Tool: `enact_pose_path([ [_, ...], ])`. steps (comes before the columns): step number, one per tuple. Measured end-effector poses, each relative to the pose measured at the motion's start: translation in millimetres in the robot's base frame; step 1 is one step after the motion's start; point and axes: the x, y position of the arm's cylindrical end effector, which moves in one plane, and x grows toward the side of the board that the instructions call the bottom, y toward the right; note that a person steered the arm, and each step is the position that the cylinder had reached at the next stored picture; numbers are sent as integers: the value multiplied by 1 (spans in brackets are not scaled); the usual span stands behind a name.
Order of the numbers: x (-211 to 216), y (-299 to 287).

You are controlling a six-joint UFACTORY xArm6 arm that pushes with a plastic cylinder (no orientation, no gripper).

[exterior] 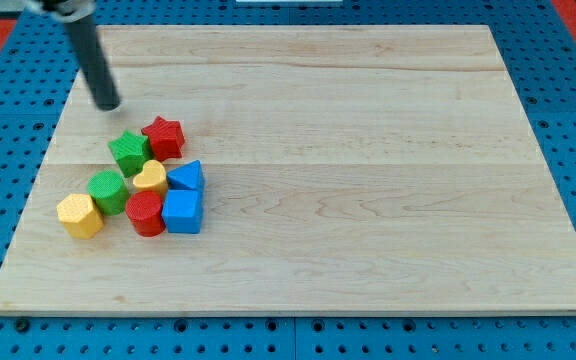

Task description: Separate the red and green stars from the group of blocks

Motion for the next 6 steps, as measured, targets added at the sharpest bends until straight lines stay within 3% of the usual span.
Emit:
enact_pose_path([
  [1,59,-14],
  [2,95,20],
  [4,17,178],
  [5,-30,235],
  [6,-49,253],
])
